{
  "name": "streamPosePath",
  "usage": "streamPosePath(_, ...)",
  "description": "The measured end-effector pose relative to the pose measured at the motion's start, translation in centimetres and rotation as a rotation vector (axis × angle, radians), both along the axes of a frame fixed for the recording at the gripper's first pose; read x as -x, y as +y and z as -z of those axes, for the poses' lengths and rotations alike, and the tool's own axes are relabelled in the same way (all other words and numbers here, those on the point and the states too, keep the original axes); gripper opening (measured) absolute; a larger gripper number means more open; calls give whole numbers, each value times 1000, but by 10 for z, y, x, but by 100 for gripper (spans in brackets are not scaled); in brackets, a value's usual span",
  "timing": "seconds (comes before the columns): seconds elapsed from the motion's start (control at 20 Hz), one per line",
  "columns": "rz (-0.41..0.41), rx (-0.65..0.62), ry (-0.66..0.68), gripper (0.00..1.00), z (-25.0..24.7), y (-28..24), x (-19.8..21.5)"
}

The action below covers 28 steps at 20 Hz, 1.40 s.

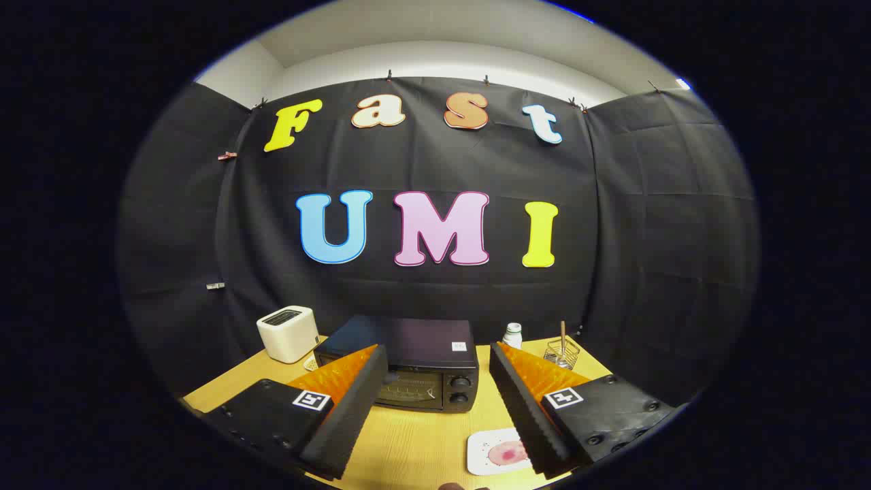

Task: Open the toaster oven, put the food inside, and close the toaster oven door.

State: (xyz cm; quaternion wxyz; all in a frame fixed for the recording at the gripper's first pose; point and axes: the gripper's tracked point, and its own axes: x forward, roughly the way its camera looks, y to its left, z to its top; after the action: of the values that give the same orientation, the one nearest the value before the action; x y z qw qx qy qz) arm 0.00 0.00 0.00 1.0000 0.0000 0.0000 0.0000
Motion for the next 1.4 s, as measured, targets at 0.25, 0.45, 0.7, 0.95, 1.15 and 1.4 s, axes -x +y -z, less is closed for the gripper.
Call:
streamPosePath(0.25, 6, 16, -2, 98, 2, -1, 3)
streamPosePath(0.45, 15, 13, 9, 98, 6, -7, 3)
streamPosePath(0.7, 19, 10, 25, 98, 11, -11, 0)
streamPosePath(0.95, 17, 8, 44, 98, 18, -9, -2)
streamPosePath(1.15, 9, 4, 63, 98, 25, -5, -4)
streamPosePath(1.4, 4, 8, 86, 98, 36, 3, -15)
